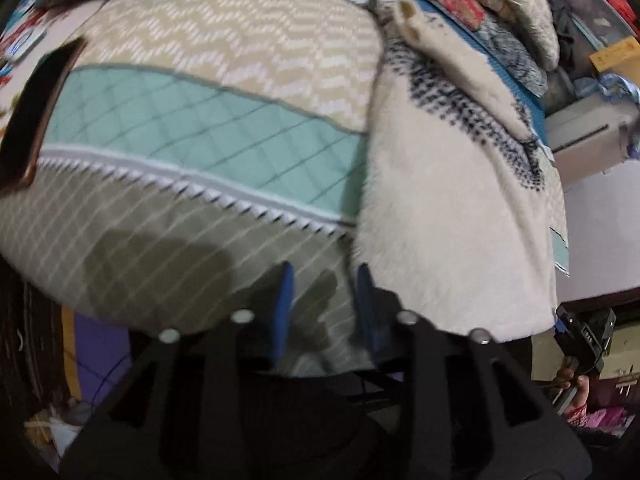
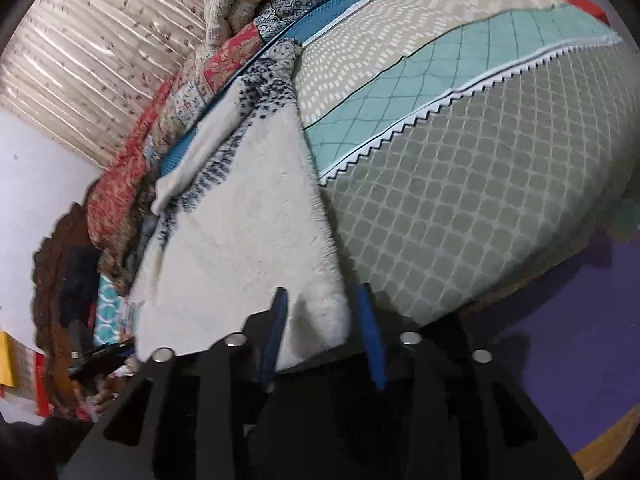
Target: Fold large clothes
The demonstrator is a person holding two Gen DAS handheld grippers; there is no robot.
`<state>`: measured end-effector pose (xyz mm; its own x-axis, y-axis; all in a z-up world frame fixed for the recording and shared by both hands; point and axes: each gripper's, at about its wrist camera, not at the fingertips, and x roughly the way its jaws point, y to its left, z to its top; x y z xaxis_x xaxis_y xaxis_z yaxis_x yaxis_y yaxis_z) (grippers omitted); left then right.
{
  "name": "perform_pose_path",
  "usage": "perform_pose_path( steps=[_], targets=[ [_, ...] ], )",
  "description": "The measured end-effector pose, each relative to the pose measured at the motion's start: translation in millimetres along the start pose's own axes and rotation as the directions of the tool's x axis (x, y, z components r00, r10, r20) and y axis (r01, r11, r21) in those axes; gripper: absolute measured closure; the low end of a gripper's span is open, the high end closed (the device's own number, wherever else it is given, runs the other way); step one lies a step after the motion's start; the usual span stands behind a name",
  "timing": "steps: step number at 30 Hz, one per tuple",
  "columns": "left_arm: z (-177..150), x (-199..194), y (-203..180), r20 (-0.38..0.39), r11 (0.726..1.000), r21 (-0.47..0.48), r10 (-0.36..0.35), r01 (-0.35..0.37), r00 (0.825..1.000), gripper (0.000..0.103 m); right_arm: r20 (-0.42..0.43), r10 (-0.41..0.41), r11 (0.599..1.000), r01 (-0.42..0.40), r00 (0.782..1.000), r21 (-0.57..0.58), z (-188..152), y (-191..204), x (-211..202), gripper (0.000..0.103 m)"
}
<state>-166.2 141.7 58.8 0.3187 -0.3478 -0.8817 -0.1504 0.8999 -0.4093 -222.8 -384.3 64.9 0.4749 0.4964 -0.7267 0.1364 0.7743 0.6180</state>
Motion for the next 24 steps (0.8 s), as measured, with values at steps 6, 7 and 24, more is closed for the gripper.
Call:
perform_pose_path(
  steps=[6, 7, 24],
  targets=[
    [13.0, 40.3, -30.7, -0.1, 0.996, 0.054, -0.058, 0.064, 0.993, 0.045, -0.089, 0.043, 0.999, -0.043, 0.995, 0.0, -0.2, 10.1, 14.4, 0.058],
    [9.8, 42.2, -32.0, -0.121, 0.994, 0.077, -0.069, 0.079, 0.99, 0.048, -0.087, 0.035, 0.999, -0.038, 0.996, -0.029, -0.2, 16.1, 13.3, 0.052],
    [123.1, -6.8, -39.4, 0.024, 0.866, -0.263, -0.435, 0.425, 0.9, 0.092, 0.055, 0.269, 0.961, -0.264, 0.962, -0.087, 139.5, 75.7, 19.0, 0.026]
  ],
)
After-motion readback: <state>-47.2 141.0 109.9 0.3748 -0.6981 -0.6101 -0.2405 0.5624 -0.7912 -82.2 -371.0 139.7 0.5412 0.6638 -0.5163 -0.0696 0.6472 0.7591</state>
